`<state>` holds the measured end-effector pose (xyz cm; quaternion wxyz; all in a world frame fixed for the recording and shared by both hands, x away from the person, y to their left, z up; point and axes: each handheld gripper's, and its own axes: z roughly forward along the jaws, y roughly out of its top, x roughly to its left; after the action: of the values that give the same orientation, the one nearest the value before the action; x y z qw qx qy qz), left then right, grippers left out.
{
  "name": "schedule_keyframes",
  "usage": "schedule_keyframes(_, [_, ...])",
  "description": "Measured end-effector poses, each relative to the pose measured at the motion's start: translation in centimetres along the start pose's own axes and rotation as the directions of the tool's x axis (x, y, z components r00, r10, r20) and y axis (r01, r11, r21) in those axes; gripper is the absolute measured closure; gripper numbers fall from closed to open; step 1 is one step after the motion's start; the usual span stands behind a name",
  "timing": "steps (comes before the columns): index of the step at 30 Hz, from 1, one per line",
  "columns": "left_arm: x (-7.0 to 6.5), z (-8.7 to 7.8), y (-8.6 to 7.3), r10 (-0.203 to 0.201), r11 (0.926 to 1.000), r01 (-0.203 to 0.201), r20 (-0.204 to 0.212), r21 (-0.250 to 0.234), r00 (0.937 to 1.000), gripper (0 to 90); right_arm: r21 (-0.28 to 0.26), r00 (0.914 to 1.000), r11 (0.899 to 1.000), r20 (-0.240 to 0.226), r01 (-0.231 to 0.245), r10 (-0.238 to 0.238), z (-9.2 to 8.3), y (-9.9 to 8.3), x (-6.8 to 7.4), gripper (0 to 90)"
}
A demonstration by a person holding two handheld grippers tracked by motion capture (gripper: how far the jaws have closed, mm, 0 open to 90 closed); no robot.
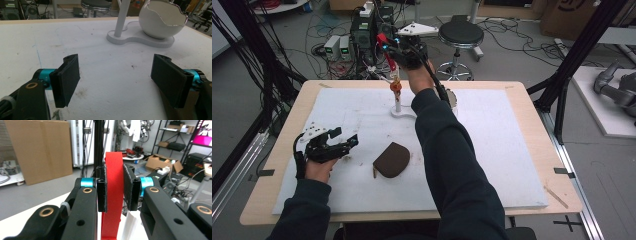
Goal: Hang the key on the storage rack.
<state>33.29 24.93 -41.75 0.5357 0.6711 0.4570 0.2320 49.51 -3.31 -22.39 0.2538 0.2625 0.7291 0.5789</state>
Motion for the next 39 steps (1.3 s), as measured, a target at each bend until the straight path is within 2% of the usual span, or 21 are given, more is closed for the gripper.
schedule_keyframes(4, [0.1, 0.0, -0.1, 0.003, 1.0, -0.003, 0.001, 0.0, 1.0, 23.0, 0.012, 0.9995, 1.0, 0.023, 0.022, -0.023, 0.6, -0.3, 0.2, 73.9])
schedule_keyframes(6, [0.1, -0.1, -0.1, 0.0, 1.0, 0.0, 0.0, 0.001, 1.0, 23.1, 0.004, 0.9995, 1.0, 0.022, 0.022, -0.022, 0.5, -0.4, 0.2, 69.5])
schedule_keyframes(7, [0.1, -0.1, -0.1, -0.005, 1.0, 0.005, -0.001, -0.004, 1.0, 23.0, -0.016, 0.9992, 1.0, 0.039, 0.006, -0.005, 0.3, -0.3, 0.1, 59.0])
schedule_keyframes(9, [0.2, -0.2, -0.2, -0.006, 1.0, 0.006, -0.003, -0.006, 1.0, 23.1, -0.028, 0.9993, 1.0, 0.036, -0.007, 0.008, 0.0, -0.3, -0.1, 59.0])
schedule_keyframes(12, [0.3, -0.3, -0.2, -0.008, 1.0, 0.008, -0.006, -0.005, 1.0, 23.1, -0.056, 0.9988, 0.998, 0.039, -0.028, 0.03, -1.3, -0.3, -0.8, 54.5])
schedule_keyframes(13, [0.4, -0.4, -0.2, -0.005, 1.0, 0.005, -0.007, -0.005, 1.0, 23.1, -0.068, 0.9982, 0.997, 0.04, -0.043, 0.046, -2.5, -0.6, -1.5, 51.7])
schedule_keyframes(16, [0.3, -0.4, -0.2, -0.002, 1.0, 0.002, -0.007, -0.002, 1.0, 23.1, -0.079, 0.9977, 0.996, 0.049, -0.042, 0.046, -4.7, -1.6, -2.5, 48.5])
schedule_keyframes(17, [0.3, -0.4, -0.2, -0.002, 1.0, 0.002, -0.008, -0.001, 1.0, 23.1, -0.079, 0.9977, 0.996, 0.049, -0.042, 0.046, -4.7, -1.6, -2.5, 48.5])
schedule_keyframes(18, [0.3, -0.4, -0.2, 0.001, 1.0, -0.001, -0.007, 0.0, 1.0, 23.1, -0.062, 0.997, 0.997, 0.061, -0.044, 0.048, -6.8, -2.8, -3.3, 45.5])
schedule_keyframes(20, [0.2, -0.4, -0.2, 0.001, 1.0, -0.001, -0.006, 0.0, 1.0, 23.1, -0.055, 0.9969, 0.998, 0.065, -0.041, 0.044, -7.5, -3.3, -3.6, 43.9])
schedule_keyframes(21, [0.2, -0.4, -0.2, 0.001, 1.0, -0.001, -0.005, -0.005, 1.0, 23.1, -0.016, 0.9971, 0.998, 0.051, -0.056, 0.057, -9.5, -4.5, -4.3, 38.5])
schedule_keyframes(23, [0.2, -0.4, -0.2, -0.005, 0.9999, 0.005, 0.002, -0.01, 1.0, 23.1, 0.016, 0.9968, 0.997, 0.041, -0.07, 0.07, -10.5, -5.1, -4.7, 34.9])
schedule_keyframes(24, [0.2, -0.5, -0.2, -0.009, 0.9998, 0.009, 0.014, -0.018, 0.9999, 23.1, 0.033, 0.9969, 0.997, 0.049, -0.064, 0.062, -12.9, -6.7, -5.2, 33.0])
schedule_keyframes(28, [0.0, -0.6, 0.0, -0.013, 0.9986, 0.015, 0.05, -0.051, 0.9987, 23.1, 0.083, 0.9947, 0.995, 0.091, -0.055, 0.048, -16.8, -9.9, -5.9, 23.7])
schedule_keyframes(30, [-0.3, -0.6, 0.1, -0.01, 0.998, 0.014, 0.068, -0.061, 0.9977, 23.0, 0.098, 0.9941, 0.994, 0.099, -0.053, 0.043, -17.4, -10.6, -6.0, 21.8])
schedule_keyframes(31, [-0.4, -0.5, 0.1, -0.008, 0.9982, 0.012, 0.074, -0.059, 0.9973, 23.0, 0.125, 0.9924, 0.991, 0.121, -0.041, 0.026, -19.3, -12.5, -6.3, 21.4])
schedule_keyframes(32, [-0.6, -0.4, 0.1, -0.007, 0.9986, 0.011, 0.08, -0.053, 0.9968, 23.0, 0.135, 0.9919, 0.99, 0.123, -0.046, 0.029, -20.0, -13.4, -6.4, 21.2])
schedule_keyframes(35, [-1.1, 0.0, 0.1, -0.007, 0.9992, 0.011, 0.1, -0.039, 0.9949, 22.1, 0.159, 0.9888, 0.983, 0.131, -0.092, 0.071, -21.9, -16.0, -6.7, 20.7])
schedule_keyframes(36, [-1.3, 0.1, 0.1, 0.0, 0.9995, 0.003, 0.102, -0.032, 0.9947, 21.6, 0.159, 0.9888, 0.983, 0.131, -0.092, 0.071, -21.9, -16.0, -6.7, 20.7])
schedule_keyframes(37, [-1.7, 0.3, 0.1, 0.011, 0.9996, -0.008, 0.104, -0.029, 0.9945, 21.5, 0.187, 0.9839, 0.974, 0.146, -0.13, 0.103, -23.1, -18.0, -6.7, 20.6])
schedule_keyframes(39, [-2.2, 0.5, 0.1, 0.028, 0.9994, -0.026, 0.101, -0.025, 0.9945, 21.4, 0.196, 0.9826, 0.971, 0.149, -0.139, 0.111, -23.5, -18.7, -6.7, 20.6])
